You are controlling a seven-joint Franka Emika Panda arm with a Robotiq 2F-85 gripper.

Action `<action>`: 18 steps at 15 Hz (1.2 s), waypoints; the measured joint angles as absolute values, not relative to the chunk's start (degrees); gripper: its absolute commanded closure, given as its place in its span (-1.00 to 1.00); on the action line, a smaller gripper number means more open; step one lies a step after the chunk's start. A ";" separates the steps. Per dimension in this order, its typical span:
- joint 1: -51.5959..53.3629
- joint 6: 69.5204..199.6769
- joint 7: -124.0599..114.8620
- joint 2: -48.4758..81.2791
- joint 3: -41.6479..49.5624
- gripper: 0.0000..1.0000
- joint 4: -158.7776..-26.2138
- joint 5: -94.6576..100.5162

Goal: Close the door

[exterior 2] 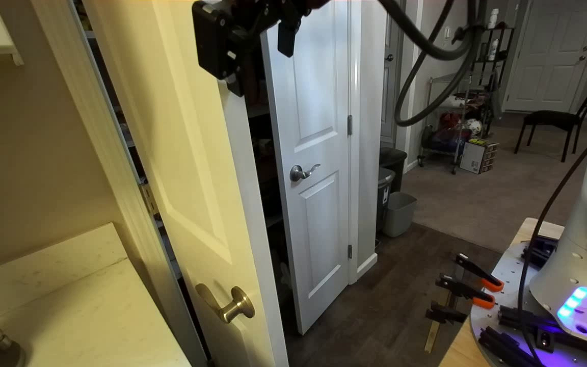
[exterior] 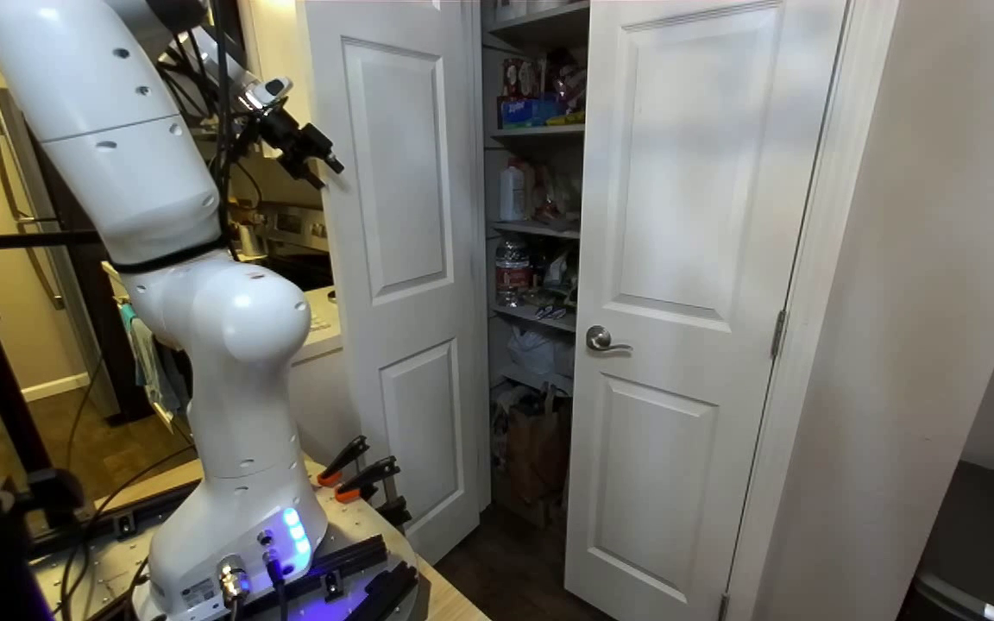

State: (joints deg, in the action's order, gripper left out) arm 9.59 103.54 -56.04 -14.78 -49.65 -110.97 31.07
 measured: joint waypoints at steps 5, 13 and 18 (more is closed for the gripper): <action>9.59 98.42 -57.80 -15.22 -49.05 -1.00 -110.45 31.63; 14.13 93.18 -57.82 -13.25 -49.11 -1.00 -108.27 25.69; 16.81 105.95 -57.82 -11.44 -49.09 -1.00 -106.21 24.20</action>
